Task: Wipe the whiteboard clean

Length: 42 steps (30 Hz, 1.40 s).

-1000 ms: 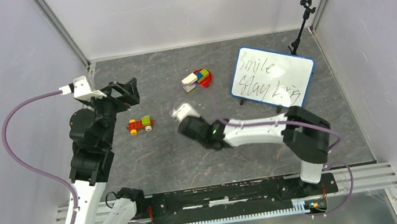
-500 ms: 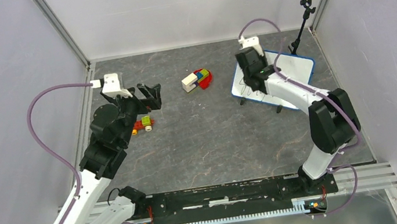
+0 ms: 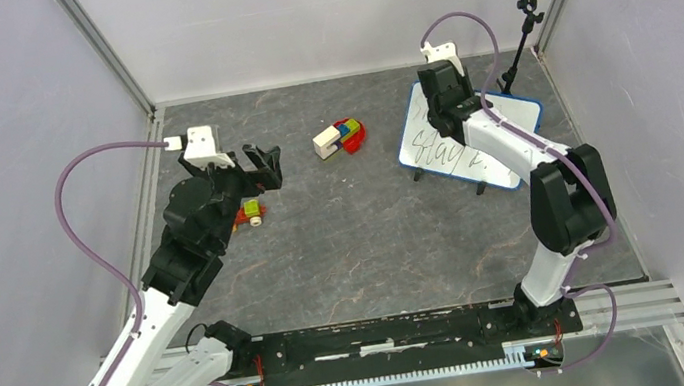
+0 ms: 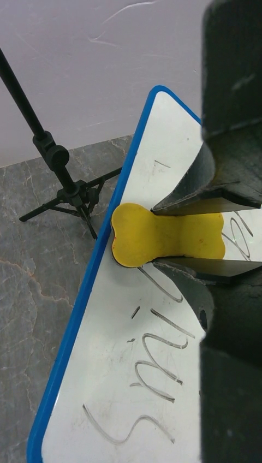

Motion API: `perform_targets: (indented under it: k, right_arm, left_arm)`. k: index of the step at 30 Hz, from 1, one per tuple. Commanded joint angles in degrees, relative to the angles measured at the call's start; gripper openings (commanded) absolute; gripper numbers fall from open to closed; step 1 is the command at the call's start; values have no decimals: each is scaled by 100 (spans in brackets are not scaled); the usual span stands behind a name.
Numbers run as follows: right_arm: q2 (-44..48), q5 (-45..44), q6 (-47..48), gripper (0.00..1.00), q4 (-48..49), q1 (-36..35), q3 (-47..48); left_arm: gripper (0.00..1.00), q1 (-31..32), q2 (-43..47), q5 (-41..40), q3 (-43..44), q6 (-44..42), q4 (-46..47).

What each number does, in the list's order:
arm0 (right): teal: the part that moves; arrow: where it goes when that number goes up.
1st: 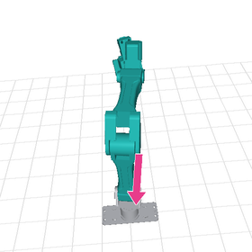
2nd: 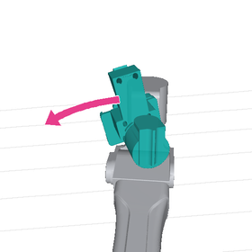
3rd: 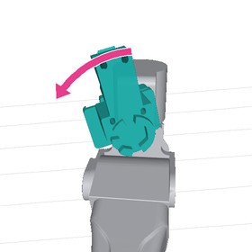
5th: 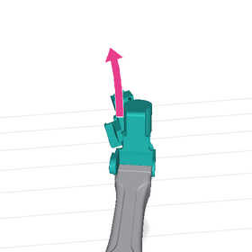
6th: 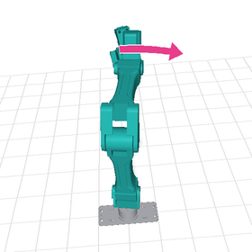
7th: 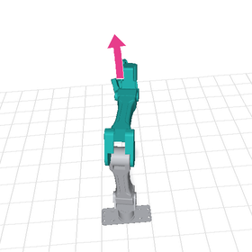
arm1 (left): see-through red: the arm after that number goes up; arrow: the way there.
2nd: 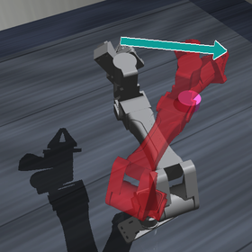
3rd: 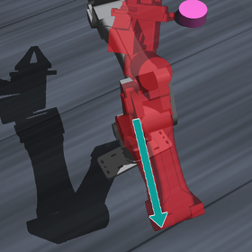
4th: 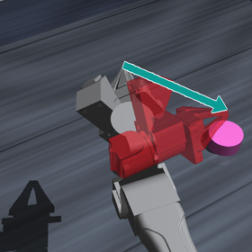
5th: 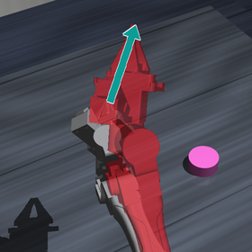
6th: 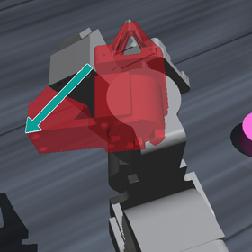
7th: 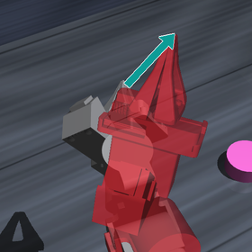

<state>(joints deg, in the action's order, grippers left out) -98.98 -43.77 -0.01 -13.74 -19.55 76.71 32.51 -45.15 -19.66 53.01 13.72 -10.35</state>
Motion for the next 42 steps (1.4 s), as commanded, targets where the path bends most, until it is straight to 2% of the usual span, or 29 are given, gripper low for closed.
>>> perform_targets:
  k: [1, 5, 12, 15, 20, 31, 42]
  right_arm:
    - [-113, 64, 216, 29, 200, 61, 259]
    - [-105, 322, 272, 49, 154, 68, 212]
    - [88, 432, 244, 67, 221, 65, 29]
    - [114, 373, 182, 66, 212, 73, -18]
    - [86, 363, 88, 49, 290, 135, -86]
    - [121, 462, -270, 30, 338, 274, -304]
    - [729, 87, -109, 29, 667, 310, -1126]
  left_arm:
    - [100, 19, -77, -92, 50, -193, 210]
    - [100, 10, -129, -158, 69, -274, 208]
    - [100, -17, -239, -192, 51, -334, 241]
    - [100, -17, -218, -187, 51, -334, 240]
    - [100, -11, -194, -187, 51, -334, 240]
    - [100, -17, -284, -127, 34, -310, 253]
    - [100, -9, -448, 258, -1, -222, 349]
